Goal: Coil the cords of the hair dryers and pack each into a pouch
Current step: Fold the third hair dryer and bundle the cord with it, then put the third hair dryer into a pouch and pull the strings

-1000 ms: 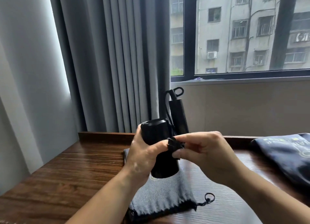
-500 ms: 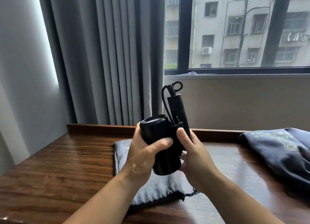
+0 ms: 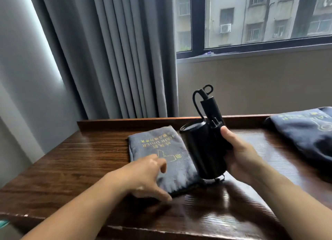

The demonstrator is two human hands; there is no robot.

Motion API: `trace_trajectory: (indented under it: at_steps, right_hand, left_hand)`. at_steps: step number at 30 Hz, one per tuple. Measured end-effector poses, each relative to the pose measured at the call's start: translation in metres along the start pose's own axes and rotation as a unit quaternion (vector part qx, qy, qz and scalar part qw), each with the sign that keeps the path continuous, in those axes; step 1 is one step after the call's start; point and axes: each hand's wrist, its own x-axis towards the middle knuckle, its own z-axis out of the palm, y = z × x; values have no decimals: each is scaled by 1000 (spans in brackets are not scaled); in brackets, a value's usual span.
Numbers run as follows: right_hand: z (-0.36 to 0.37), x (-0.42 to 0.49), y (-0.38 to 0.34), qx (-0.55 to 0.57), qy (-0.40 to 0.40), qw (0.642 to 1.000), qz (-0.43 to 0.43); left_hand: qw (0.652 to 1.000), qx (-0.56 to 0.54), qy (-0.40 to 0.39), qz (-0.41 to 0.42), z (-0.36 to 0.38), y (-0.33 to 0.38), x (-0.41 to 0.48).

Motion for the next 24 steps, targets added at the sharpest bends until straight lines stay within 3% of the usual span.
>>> trace_trajectory:
  at_steps: [2,6,9,14,18,21,24]
  right_hand:
    - [-7,1,2,17,-5,1000,11]
    - [-9,-3,0,43,-23,998,32]
    - [-7,-9,-5,46,-41,997,42]
    - [-7,-19,-19,-6,-35,998,56]
    - [-20,-31,-29,-61,-4,994,91]
    - [-25,-51,-48,-94,-61,984,137]
    - [-29,-68,-62,-123,-122,960,219]
  left_hand:
    - [999,46,2,9,8,-3,-4]
    - [998,15,50,17,9,-8,8]
    - [990,-112,85,-14,11,-6,23]
    - [947,-270,170,-33,22,9,47]
    - [906,-283,314,-9,37,22,51]
    - [884,-261,387,16,37,22,55]
    - [885,-236,398,57,23,26,57]
